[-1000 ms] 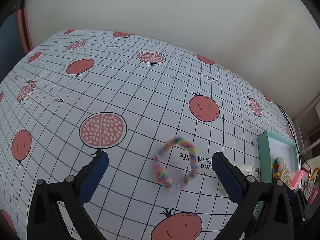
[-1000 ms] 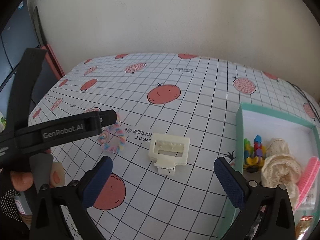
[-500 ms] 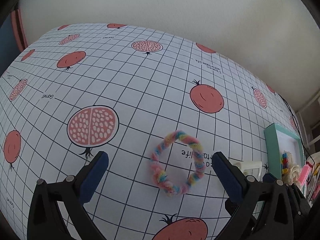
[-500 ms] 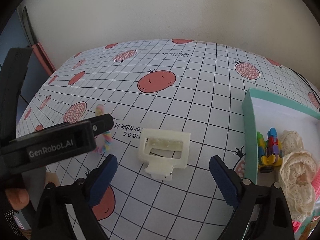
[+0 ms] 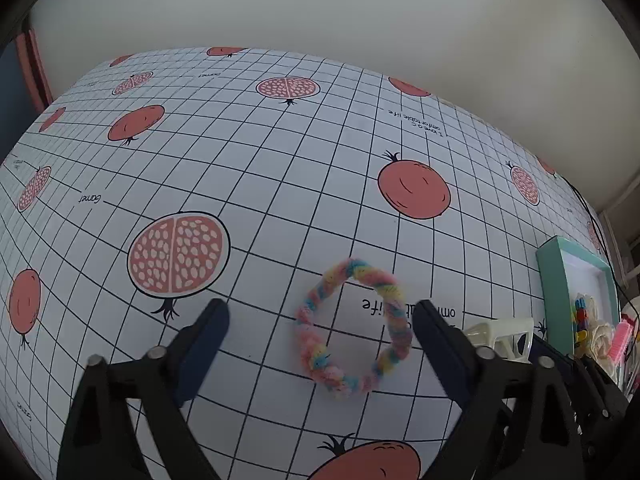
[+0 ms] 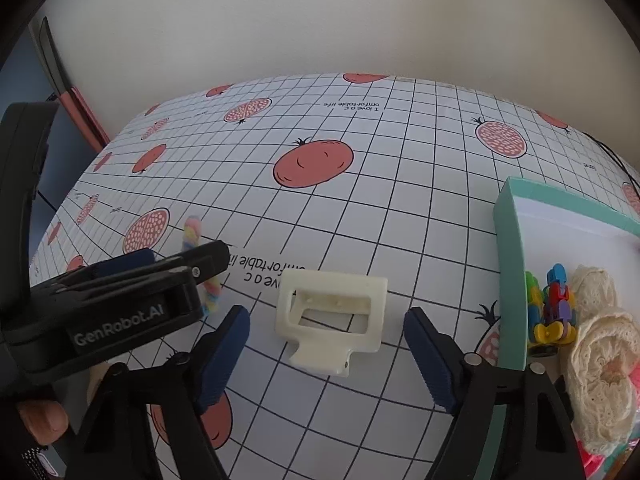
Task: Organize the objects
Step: 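Grasp the rainbow pipe-cleaner ring with the left gripper while the right gripper grasps the white plastic clip, then carry the rainbow ring and white clip over the tray with both grippers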
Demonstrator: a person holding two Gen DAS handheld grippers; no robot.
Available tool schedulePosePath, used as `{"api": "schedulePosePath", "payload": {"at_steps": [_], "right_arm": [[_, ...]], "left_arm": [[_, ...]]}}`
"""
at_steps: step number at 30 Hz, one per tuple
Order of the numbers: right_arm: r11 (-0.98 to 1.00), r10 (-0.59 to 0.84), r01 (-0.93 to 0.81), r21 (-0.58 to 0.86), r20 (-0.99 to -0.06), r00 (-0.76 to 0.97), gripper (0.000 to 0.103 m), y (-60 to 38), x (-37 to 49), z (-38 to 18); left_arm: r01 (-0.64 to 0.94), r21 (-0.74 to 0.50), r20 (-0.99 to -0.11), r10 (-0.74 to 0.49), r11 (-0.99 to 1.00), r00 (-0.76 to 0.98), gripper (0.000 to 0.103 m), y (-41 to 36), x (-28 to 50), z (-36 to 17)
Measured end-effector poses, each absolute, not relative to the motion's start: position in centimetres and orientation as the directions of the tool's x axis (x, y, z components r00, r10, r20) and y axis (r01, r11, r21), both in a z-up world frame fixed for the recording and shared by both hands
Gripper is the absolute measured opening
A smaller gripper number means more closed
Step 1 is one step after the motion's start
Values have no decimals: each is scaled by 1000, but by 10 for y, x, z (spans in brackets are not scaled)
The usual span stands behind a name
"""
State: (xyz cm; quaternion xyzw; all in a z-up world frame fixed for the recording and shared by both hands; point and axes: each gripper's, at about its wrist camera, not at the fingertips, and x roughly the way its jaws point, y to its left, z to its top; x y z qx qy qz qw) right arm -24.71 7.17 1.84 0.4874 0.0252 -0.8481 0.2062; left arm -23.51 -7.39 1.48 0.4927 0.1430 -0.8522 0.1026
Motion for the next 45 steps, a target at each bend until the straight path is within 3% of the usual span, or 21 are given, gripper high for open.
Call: {"api": "schedulePosePath", "payload": {"at_steps": [9,21,45], "right_arm": [[-911,-340,369,183,-840,-424,57,75,-249,18],[-909,-349,369,194,-839,-417,57,78,-246,18],[-903,-368,371,214,-832,-415,57,95,-215,36]], "left_arm": [[299,-146,-872,-20,-943,-490,65,-71,-235,13],[296,-143,-865,-27,-944,-501,51,-76,-230,14],[313,-127,-884,-36,-941,-466,44,-73,-211,16]]}}
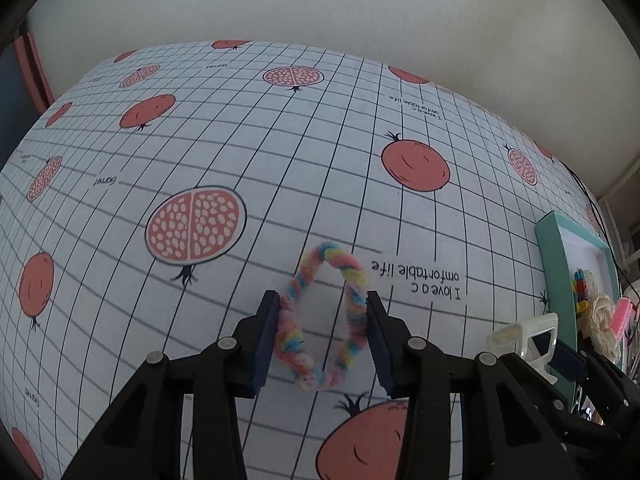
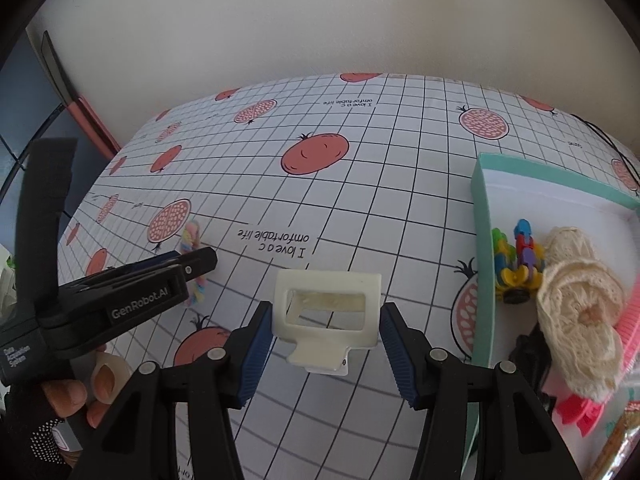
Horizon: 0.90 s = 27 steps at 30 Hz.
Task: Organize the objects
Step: 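Carry the rainbow ring and white clip over the tray with both grippers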
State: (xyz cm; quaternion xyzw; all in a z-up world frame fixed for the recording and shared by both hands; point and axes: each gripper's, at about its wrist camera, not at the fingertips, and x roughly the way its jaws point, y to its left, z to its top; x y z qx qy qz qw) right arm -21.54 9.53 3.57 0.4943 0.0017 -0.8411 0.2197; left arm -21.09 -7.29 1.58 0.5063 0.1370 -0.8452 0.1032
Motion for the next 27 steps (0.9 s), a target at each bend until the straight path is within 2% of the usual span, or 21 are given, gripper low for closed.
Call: {"api": "schedulePosePath", "payload": {"at_steps": [27], "right_arm": [[-906,-403,334,260,-771,-493,57,156,-148,56]], "left_arm": [[320,-134,-869,-44,-938,-493,44,-21,-171,48]]}}
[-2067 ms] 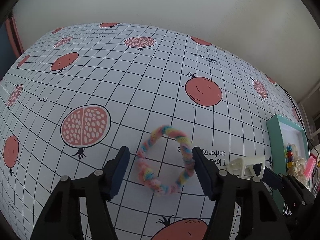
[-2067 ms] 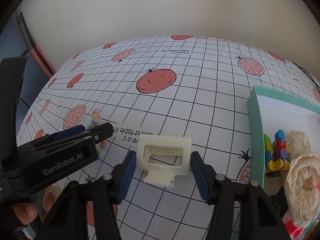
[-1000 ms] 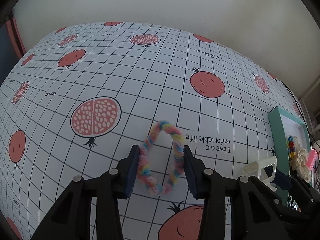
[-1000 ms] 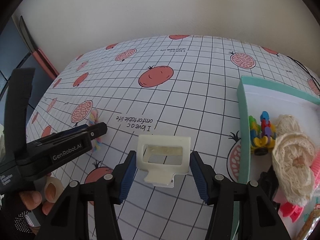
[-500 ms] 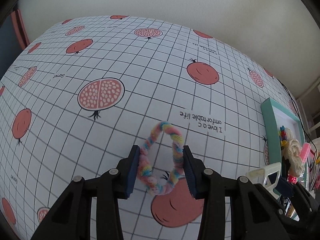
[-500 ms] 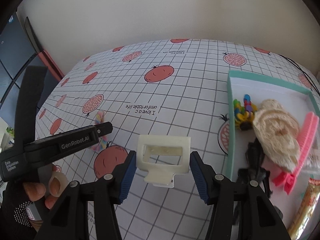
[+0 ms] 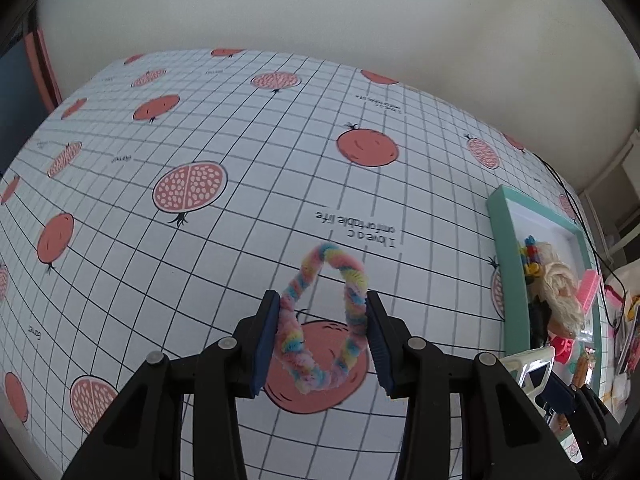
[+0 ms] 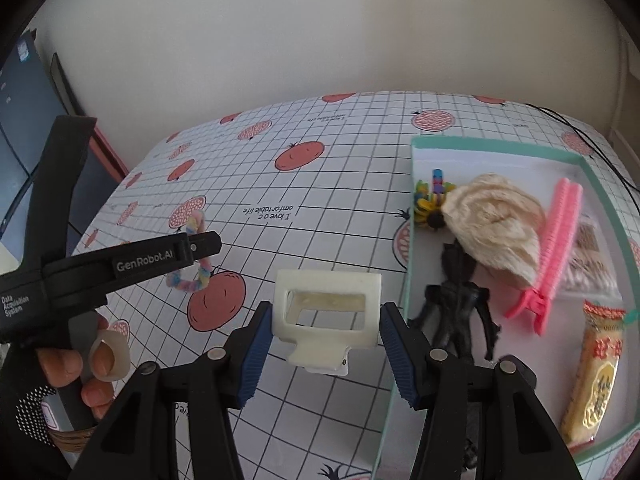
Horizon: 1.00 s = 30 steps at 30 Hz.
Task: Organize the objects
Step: 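Carry the rainbow ring and white clip over the tray with both grippers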
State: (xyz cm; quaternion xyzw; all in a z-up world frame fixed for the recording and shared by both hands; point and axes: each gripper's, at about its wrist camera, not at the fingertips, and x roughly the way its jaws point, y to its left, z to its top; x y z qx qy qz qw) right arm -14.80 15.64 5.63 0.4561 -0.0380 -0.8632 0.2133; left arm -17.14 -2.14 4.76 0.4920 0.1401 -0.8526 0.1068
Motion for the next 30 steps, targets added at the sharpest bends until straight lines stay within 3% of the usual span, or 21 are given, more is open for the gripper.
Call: {"api": "schedulePosePath", "payload": {"at_steps": [18,30], "right_arm": [[-911,-405,310,271,-719,-565,57,194,-139,84],[-962,-273,191,196,-712,-647,57,253,-139,101]], "left_arm": [[304,-126,-830,-68,-944,-553,44,24,-165,77],[172,-185,-797,45,-967,-602,44,87,-178,120]]}}
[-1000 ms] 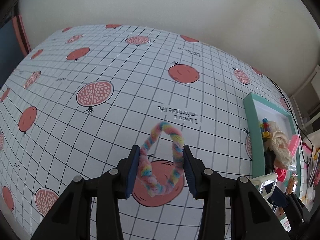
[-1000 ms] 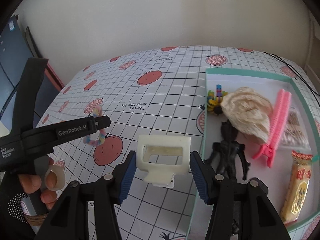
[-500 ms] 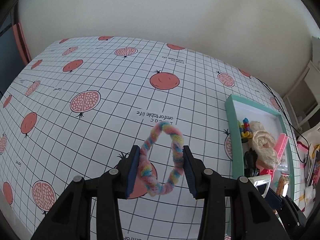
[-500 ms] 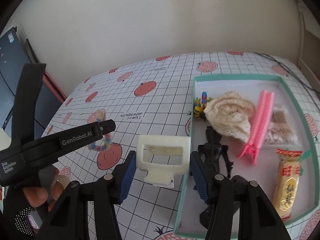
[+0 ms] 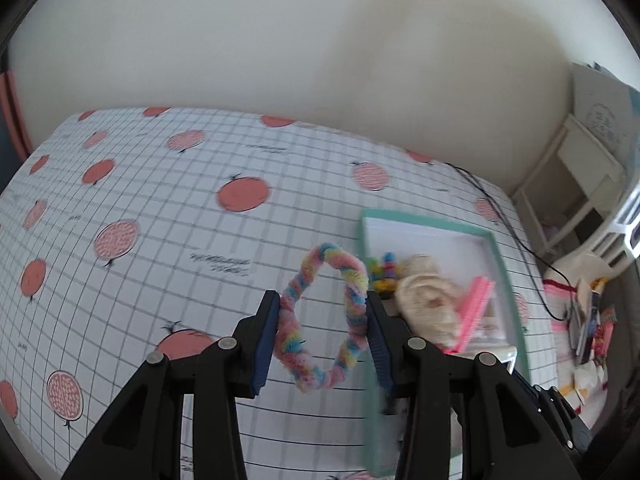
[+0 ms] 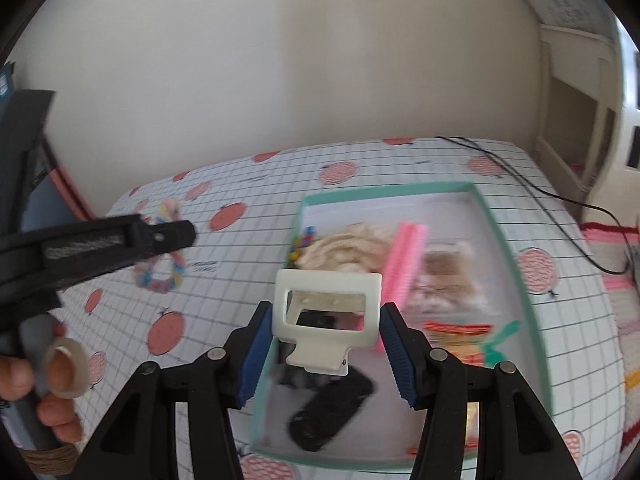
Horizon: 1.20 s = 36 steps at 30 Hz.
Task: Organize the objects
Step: 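Carry the rainbow ring and white clip over the tray with both grippers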
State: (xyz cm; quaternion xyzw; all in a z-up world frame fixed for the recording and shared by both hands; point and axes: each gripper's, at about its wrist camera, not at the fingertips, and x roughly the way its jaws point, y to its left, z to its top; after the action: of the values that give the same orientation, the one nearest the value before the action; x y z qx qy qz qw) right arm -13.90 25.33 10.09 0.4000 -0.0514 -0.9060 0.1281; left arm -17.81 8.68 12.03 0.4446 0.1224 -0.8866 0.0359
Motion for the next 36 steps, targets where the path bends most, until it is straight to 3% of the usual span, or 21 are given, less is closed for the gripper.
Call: {"api": "schedulePosePath", "payload": {"at_steps": [21,36], "right_arm": [[-978,-148,-2,209,-698,-701,57,349,-145,109],[-976,-148,-30,216,-754,-640,57,358,-164,76]], "left_arm": [[-55,-211,-794,204,-976,-573,45,192,-190,134],[-108,-159,-852,191,-981,-487,45,215,-182,67]]}}
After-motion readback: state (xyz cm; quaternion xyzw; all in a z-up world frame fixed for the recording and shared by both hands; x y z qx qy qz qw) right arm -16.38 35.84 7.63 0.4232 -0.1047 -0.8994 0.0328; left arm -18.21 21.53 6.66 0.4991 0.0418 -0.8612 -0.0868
